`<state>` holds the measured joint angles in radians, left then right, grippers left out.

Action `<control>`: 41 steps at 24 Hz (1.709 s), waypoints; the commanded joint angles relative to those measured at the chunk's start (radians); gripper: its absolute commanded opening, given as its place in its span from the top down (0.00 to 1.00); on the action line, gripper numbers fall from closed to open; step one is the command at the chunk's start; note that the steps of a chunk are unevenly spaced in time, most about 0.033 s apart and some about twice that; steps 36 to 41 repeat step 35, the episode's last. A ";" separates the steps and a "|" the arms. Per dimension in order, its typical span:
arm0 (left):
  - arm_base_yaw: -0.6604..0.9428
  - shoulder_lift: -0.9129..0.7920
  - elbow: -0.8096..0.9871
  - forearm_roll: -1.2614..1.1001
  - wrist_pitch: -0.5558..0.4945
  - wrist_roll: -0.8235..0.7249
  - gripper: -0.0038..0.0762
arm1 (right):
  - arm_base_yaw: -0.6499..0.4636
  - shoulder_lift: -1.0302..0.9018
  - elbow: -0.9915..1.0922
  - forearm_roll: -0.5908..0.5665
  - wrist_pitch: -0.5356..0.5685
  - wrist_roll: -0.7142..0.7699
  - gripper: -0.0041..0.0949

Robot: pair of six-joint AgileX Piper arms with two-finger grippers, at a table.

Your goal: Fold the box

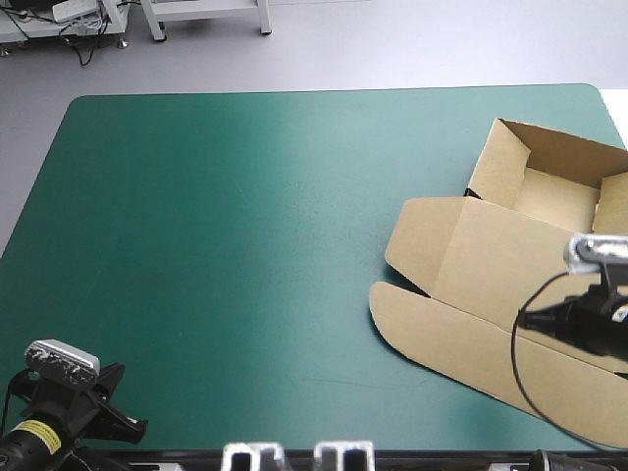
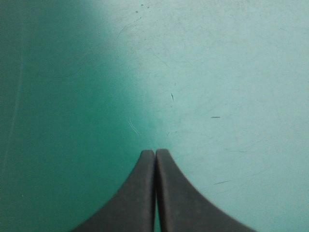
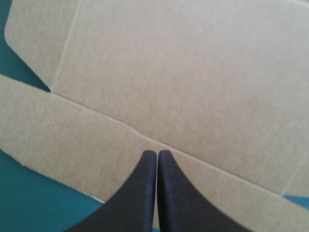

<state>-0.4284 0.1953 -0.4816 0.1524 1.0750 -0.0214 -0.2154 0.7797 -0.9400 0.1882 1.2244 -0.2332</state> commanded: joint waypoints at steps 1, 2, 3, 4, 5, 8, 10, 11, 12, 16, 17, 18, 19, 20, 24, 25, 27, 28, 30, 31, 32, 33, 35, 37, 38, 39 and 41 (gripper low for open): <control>-0.005 0.016 -0.024 -0.002 -0.062 0.005 0.96 | 0.004 -0.112 0.117 0.009 -0.062 -0.011 0.96; -0.005 0.016 -0.024 -0.002 -0.062 0.005 0.96 | 0.004 -0.146 0.156 0.012 -0.071 -0.011 0.96; -0.005 0.016 -0.024 -0.002 -0.062 0.005 0.96 | 0.004 -0.179 0.193 0.014 -0.080 -0.011 0.96; -0.005 0.016 -0.024 -0.002 -0.062 0.005 0.96 | 0.004 -0.208 0.219 0.019 -0.090 -0.011 0.96; -0.005 0.016 -0.024 -0.002 -0.062 0.005 0.96 | 0.004 -0.235 0.249 0.029 -0.092 -0.011 0.96; -0.005 0.016 -0.024 -0.003 -0.062 0.009 0.96 | 0.033 -0.303 0.326 0.048 -0.077 -0.011 0.96; -0.005 0.016 -0.024 -0.003 -0.062 0.009 0.96 | 0.054 -0.360 0.382 0.041 -0.066 -0.013 0.96; -0.005 0.016 -0.024 -0.003 -0.062 0.009 0.96 | 0.055 -0.393 0.400 0.041 -0.068 -0.013 0.96; -0.005 0.016 -0.024 -0.003 -0.062 0.010 0.96 | 0.055 -0.410 0.398 0.041 -0.070 -0.013 0.96; -0.005 0.016 -0.024 -0.003 -0.062 0.012 0.96 | 0.055 -0.452 0.398 0.029 -0.080 -0.018 0.98; -0.005 0.016 -0.024 -0.003 -0.062 0.012 0.96 | 0.055 -0.454 0.400 0.012 -0.097 -0.023 0.98; -0.005 0.016 -0.024 -0.003 -0.062 0.012 0.96 | 0.055 -0.454 0.400 0.003 -0.107 -0.023 0.98; -0.005 0.016 -0.024 -0.003 -0.062 0.012 0.96 | 0.055 -0.454 0.400 0.006 -0.111 -0.016 0.98; -0.005 0.016 -0.024 -0.005 -0.059 0.012 0.96 | 0.055 -0.454 0.400 0.013 -0.106 -0.008 0.98; -0.005 0.016 -0.024 -0.013 -0.053 0.012 0.96 | 0.055 -0.454 0.400 0.013 -0.105 -0.008 0.98; -0.005 0.016 -0.024 -0.013 -0.053 0.012 0.96 | 0.055 -0.454 0.400 0.013 -0.105 -0.008 0.98; -0.005 0.016 -0.024 -0.013 -0.053 0.012 0.96 | 0.055 -0.454 0.400 0.013 -0.105 -0.008 0.98; -0.005 0.016 -0.024 -0.013 -0.053 0.012 0.96 | 0.055 -0.454 0.400 0.013 -0.105 -0.008 0.98; -0.005 0.016 -0.024 -0.013 -0.053 0.012 0.96 | 0.055 -0.454 0.400 0.013 -0.105 -0.008 0.98; -0.005 0.016 -0.024 -0.013 -0.053 0.012 0.96 | 0.055 -0.454 0.400 0.013 -0.105 -0.008 0.98; -0.005 0.016 -0.024 -0.013 -0.053 0.012 0.96 | 0.055 -0.454 0.400 0.013 -0.105 -0.008 0.98; -0.005 0.016 -0.024 -0.013 -0.053 0.012 0.96 | 0.055 -0.454 0.400 0.013 -0.105 -0.008 0.98; -0.005 0.016 -0.024 -0.013 -0.053 0.012 0.96 | 0.055 -0.454 0.400 0.013 -0.105 -0.008 0.98; -0.005 0.016 -0.024 -0.013 -0.053 0.012 0.96 | 0.055 -0.454 0.400 0.013 -0.105 -0.008 0.98; -0.005 0.016 -0.024 -0.013 -0.053 0.012 0.96 | 0.055 -0.454 0.400 0.013 -0.105 -0.008 0.98; -0.005 0.016 -0.024 -0.013 -0.053 0.012 0.96 | 0.055 -0.454 0.400 0.013 -0.105 -0.008 0.98; -0.005 0.016 -0.024 -0.013 -0.053 0.012 0.96 | 0.055 -0.454 0.400 0.013 -0.105 -0.008 0.98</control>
